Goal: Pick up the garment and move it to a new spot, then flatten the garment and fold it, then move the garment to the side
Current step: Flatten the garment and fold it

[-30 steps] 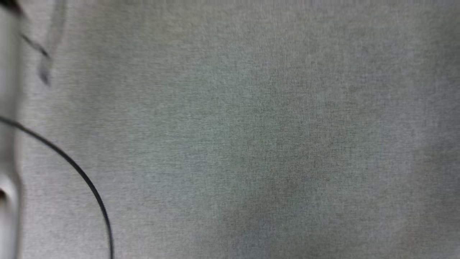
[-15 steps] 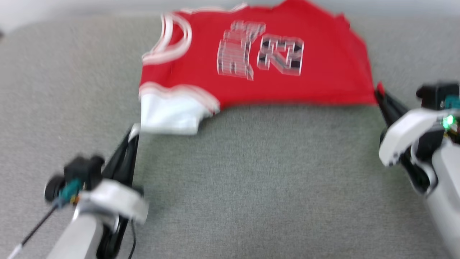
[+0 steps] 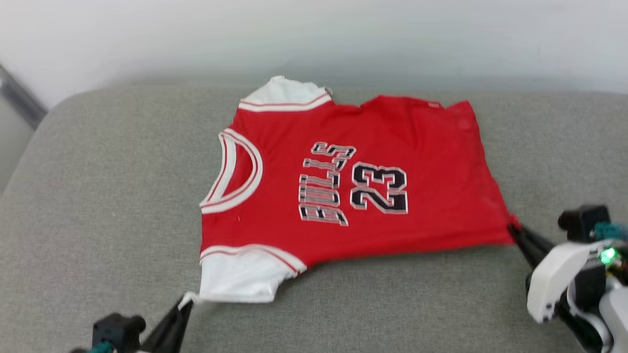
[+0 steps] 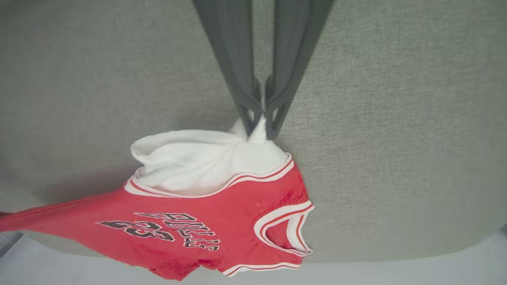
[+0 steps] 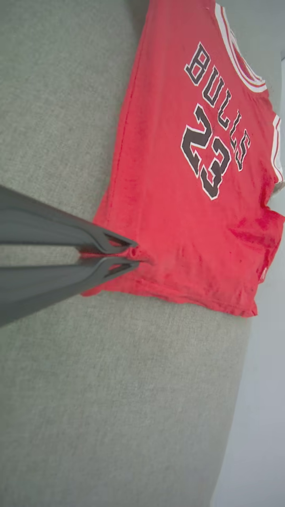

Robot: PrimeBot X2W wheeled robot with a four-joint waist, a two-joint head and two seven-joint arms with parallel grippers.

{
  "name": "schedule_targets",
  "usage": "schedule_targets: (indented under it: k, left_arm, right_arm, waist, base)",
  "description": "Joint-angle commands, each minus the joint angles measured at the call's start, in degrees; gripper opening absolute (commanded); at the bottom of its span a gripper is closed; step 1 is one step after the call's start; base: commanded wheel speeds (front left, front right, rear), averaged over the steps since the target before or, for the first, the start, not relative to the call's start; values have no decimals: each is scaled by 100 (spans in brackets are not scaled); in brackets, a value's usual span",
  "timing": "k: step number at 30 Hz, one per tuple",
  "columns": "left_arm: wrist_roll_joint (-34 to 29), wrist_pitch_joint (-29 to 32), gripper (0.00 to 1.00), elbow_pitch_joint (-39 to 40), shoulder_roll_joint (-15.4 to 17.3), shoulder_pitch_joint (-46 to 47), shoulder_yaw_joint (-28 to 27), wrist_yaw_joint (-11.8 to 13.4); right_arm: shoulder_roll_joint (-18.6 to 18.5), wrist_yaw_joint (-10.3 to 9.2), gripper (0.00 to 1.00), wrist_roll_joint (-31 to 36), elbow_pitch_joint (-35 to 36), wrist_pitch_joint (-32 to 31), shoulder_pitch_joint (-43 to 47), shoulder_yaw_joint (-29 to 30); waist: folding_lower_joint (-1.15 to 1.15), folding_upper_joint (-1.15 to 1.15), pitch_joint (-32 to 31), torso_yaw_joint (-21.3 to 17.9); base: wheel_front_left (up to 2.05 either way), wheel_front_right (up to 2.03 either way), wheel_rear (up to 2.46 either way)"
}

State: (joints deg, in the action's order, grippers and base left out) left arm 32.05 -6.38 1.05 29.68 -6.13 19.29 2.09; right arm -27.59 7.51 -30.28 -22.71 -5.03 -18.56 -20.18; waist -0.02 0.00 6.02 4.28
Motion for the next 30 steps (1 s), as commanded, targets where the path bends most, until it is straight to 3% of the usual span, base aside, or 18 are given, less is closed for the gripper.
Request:
schedule_targets:
  k: [1, 5, 13, 21, 30]
  left_arm:
    - [151, 111, 0, 168, 2, -275, 33, -9]
    - [418, 402, 0, 590, 74, -837, 167, -51]
    - [748, 627, 0, 1169, 207, -1447, 120, 38]
    - [633, 390, 0, 1286, 219, -836, -64, -52]
    - [529, 347, 0, 1126, 293, 455, -252, -303]
  right_arm:
    - [-111, -4, 0, -122, 190, -205, 328, -73]
    - [-401, -4, 0, -289, 672, -680, 892, -158]
    - [-601, -4, 0, -565, 1542, -1133, 1782, 310]
    - [-397, -3, 0, -555, 2036, -1384, 1807, 670]
    - [-250, -3, 0, -392, 2211, -1839, 1136, 836]
  waist:
    - [2, 0, -143, 2]
    - [2, 0, -277, -52]
    - [2, 0, -311, -52]
    - [2, 0, -103, -99]
    - [2, 0, 738, -170]
  base:
    - [0, 0, 0]
    - [0, 0, 0]
    - [0, 0, 0]
    - [0, 0, 0]
    - [0, 0, 0]
